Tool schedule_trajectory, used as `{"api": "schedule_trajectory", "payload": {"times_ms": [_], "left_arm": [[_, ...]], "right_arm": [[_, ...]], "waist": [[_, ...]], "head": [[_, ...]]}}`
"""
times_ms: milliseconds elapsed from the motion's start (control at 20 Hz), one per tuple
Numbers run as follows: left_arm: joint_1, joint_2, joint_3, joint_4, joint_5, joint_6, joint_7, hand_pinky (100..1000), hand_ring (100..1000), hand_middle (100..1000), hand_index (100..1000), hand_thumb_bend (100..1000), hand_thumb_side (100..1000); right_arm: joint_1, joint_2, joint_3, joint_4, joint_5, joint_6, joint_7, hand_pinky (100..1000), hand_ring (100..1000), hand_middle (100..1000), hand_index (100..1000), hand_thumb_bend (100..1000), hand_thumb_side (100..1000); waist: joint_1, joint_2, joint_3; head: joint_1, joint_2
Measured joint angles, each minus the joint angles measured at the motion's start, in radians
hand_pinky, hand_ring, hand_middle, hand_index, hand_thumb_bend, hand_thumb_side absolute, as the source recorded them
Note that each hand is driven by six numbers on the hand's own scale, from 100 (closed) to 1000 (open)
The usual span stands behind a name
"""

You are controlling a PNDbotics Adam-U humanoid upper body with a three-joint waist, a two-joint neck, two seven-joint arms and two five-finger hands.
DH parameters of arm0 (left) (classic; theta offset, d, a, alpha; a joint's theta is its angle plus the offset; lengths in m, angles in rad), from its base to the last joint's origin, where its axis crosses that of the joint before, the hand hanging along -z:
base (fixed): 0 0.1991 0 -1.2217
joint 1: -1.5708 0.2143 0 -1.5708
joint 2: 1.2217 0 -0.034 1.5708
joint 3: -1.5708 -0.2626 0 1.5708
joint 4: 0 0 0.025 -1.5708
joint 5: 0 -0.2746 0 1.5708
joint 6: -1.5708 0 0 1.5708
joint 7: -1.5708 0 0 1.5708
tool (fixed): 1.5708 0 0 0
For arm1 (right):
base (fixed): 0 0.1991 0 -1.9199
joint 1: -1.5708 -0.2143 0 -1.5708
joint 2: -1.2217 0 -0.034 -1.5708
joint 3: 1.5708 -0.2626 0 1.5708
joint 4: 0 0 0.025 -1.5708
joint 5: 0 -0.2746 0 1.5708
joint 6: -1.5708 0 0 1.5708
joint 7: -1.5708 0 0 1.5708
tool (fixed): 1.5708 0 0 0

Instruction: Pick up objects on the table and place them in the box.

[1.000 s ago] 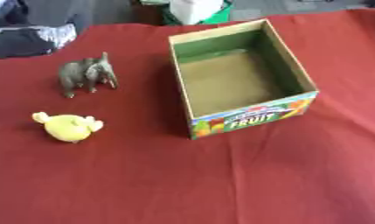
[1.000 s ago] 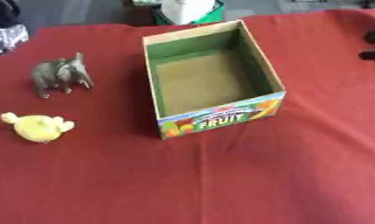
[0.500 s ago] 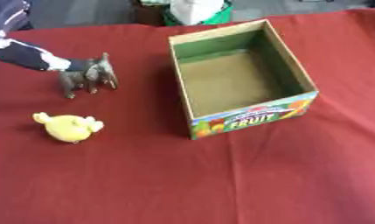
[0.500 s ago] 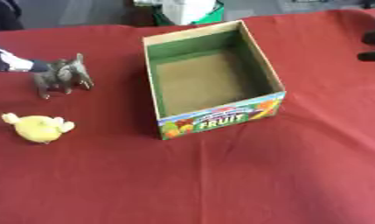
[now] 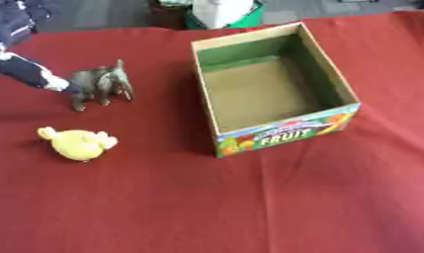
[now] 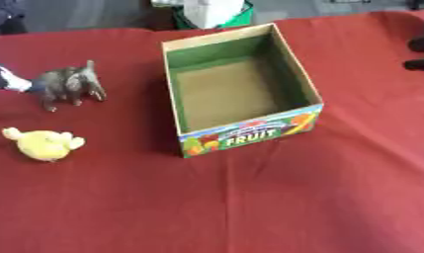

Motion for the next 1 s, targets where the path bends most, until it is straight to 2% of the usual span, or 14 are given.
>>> {"api": "schedule_trajectory", "payload": {"times_ms": [150,350,600,1000], "left_arm": [[-0.025,-0.010,0.037,-0.032,0.048,0.016,-0.218,899,922,999,1000,872,614],[-0.050,-0.023,0.062,-0.039,0.097,0.043,-0.369,901,925,1000,1000,871,589],[-0.088,-0.036,0.073,0.009,0.113,0.055,-0.421,904,924,996,1000,890,559],[-0.112,-0.051,0.075,0.077,0.085,0.038,-0.430,904,920,1000,1000,845,522]], "right_arm": [[0.000,0.000,0.000,0.000,0.002,0.003,0.003,666,762,642,810,100,1000],[0.000,0.000,0.003,0.000,0.006,0.005,0.005,666,761,641,810,100,1000],[-0.007,0.000,0.005,0.000,0.010,0.007,0.007,667,761,640,810,100,1000],[-0.011,0.000,0.005,0.000,0.018,0.008,0.009,669,762,639,810,100,1000]], "waist": [[0.003,0.005,-0.003],[0.007,0.014,-0.008],[0.015,0.029,-0.020],[0.022,0.049,-0.033]], "head": [[0.002,-0.004],[0.006,-0.011],[0.018,-0.028],[0.032,-0.045]]}}
